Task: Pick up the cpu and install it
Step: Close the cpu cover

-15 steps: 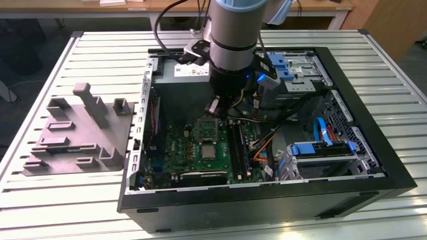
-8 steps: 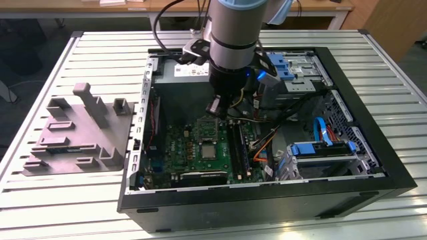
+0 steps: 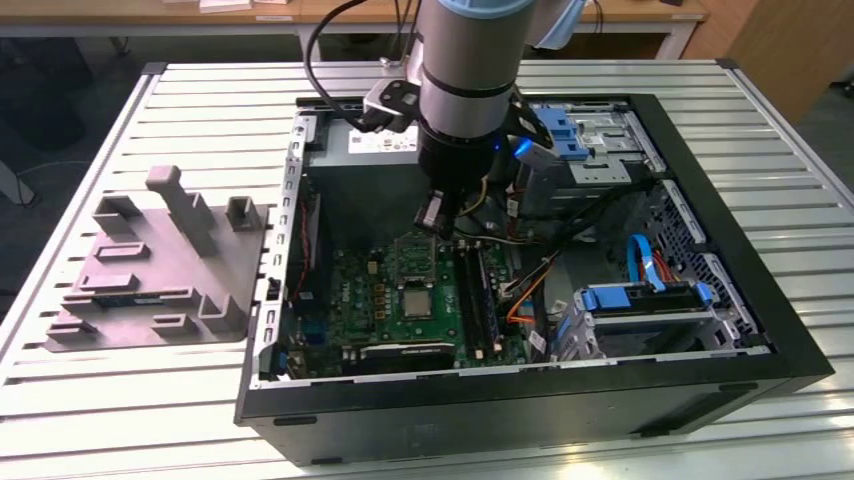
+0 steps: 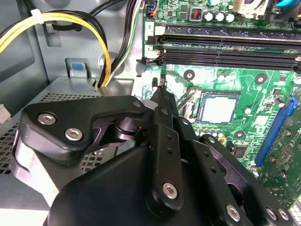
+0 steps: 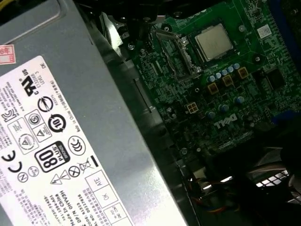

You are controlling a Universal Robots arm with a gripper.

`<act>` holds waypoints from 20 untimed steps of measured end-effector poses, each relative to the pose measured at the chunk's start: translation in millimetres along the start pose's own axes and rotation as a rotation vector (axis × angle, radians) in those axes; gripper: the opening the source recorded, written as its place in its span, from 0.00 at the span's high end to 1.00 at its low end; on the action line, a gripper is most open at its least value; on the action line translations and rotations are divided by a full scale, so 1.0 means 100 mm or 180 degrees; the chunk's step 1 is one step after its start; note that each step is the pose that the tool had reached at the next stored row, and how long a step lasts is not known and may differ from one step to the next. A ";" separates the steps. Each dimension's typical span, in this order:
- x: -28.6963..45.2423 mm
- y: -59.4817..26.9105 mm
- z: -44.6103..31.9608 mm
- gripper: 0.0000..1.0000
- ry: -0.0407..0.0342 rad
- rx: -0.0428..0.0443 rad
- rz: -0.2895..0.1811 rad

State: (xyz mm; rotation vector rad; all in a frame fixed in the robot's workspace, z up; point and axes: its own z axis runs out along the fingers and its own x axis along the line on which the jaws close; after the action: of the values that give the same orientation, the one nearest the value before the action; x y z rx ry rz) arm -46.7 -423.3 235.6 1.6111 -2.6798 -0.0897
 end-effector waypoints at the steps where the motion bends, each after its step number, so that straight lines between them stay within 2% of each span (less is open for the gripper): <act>1: 0.000 0.000 0.000 0.89 -0.0001 0.0000 0.0000; 10: 0.020 0.036 -0.002 0.89 0.0001 -0.0002 -0.0026; 16: 0.019 0.038 -0.015 0.89 0.0022 -0.0023 -0.0240; 20: 0.018 0.040 -0.061 0.89 0.0026 -0.0028 -0.0258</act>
State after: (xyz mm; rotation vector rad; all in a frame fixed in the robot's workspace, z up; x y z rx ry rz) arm -50.8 -423.3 241.9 1.7137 -2.6043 -0.0955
